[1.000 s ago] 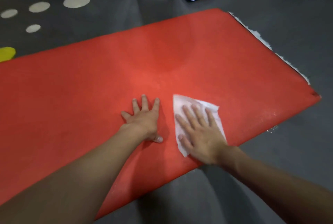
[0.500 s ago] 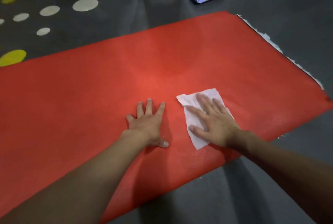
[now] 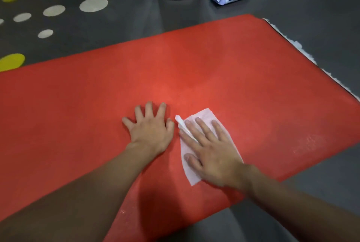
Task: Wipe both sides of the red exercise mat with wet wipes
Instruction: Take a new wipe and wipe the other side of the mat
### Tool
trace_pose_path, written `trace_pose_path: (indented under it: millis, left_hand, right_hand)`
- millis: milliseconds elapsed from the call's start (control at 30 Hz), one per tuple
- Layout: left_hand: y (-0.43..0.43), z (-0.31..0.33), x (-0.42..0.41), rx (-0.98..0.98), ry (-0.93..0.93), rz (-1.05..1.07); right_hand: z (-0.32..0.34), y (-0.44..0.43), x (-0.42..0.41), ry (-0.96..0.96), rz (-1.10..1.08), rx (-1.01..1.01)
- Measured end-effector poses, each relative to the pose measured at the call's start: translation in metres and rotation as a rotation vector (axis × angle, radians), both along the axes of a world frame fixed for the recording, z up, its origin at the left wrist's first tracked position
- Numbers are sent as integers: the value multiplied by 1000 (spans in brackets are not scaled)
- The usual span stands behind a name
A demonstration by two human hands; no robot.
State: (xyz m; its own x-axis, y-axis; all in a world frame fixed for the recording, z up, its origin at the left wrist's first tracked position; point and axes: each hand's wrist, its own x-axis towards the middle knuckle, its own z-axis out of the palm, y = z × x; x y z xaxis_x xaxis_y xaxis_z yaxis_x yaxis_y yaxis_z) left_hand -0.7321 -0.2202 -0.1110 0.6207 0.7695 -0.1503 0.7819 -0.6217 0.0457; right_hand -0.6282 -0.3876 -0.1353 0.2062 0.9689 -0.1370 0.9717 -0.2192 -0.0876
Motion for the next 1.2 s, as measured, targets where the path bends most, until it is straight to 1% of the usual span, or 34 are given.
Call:
trace_pose_path:
  millis: [33,67,100,133,167,200,233,300,333,367,400,433,467,500,533,600,633,667,700,767,800,833,867,900,933,967,1000,1033,1067,1100,1133,1167,1200]
  left_hand:
    - [5,2,3,56,-35,5]
    - [12,3,4,93,-61,11]
    - [19,2,6,103,-75,23]
    - [27,0,8,84,-85,49]
    - [34,-3,11,39,-92,74]
    - [38,-6,15,-10,-86,87]
    - [39,-10,16,-34,-73,91]
    - [36,-18,18,-15,-64,78]
    - [36,-20,18,-2,-63,78]
    - [38,-21,19,7,-56,80]
    - [41,-19,19,31,-48,83]
    - [46,-16,22,70,-47,80]
    - [52,-13,26,109,-55,72]
    - [59,-12,31,142,-71,73]
    - [65,-12,36,159,-92,82]
    - [75,-17,42,110,-118,100]
    - [78,-20,44,67,-116,107]
    - [79,-24,44,32,-102,114]
    - [79,-25,43,16,-85,114]
    - [79,-25,44,23,-69,113]
    - [81,-24,44,37,-73,116]
    - [85,-22,45,68,-80,115]
    - [89,-20,45,109,-82,103]
    - [92,-19,45,147,-88,78]
    - [96,-19,45,171,-99,58]
    - [99,-21,45,163,-111,59]
    - [101,-23,45,135,-121,75]
    - [103,-26,46,98,-121,100]
    - [104,-28,47,69,-111,122]
    - [105,-30,47,58,-102,131]
    - [106,-30,48,54,-102,129]
    - [107,-30,48,52,-110,130]
    - [108,-30,48,51,-124,133]
  right_hand:
    - [1,-1,15,8,89,-16]
    - [3,1,33,-1,93,-15]
    - [6,5,47,-9,4,-8]
    - [5,10,54,-40,-136,8]
    - [4,16,50,-73,-266,11]
    - [2,22,38,-70,-323,22]
    - [2,26,20,-46,-299,27]
    - [0,24,9,-3,-66,22]
    - [0,23,22,-1,41,16]
    - [1,25,41,-19,79,12]
    - [3,31,59,-32,30,10]
    - [5,38,71,-41,-89,18]
    - [5,44,70,-49,-229,28]
    - [4,50,59,-45,-300,44]
    - [3,54,41,-39,-278,60]
    - [1,48,19,-24,-31,48]
    - [0,46,28,-19,93,42]
    - [0,49,46,-22,157,47]
    - [2,55,64,-46,128,66]
    - [4,73,83,-55,-157,88]
    - [2,81,76,-62,-269,81]
    - [1,86,62,-71,-294,85]
    - [0,86,47,-72,-230,82]
    - [0,82,39,-56,-91,63]
    - [0,79,45,-43,49,46]
    - [1,80,62,-45,137,47]
    - [2,85,80,-60,124,59]
    - [3,94,96,-66,6,80]
    - [3,102,103,-51,-166,104]
    - [3,109,96,-51,-297,109]
    - [2,112,82,-67,-326,112]
    - [1,113,64,-72,-257,100]
    - [-1,107,53,-65,-108,76]
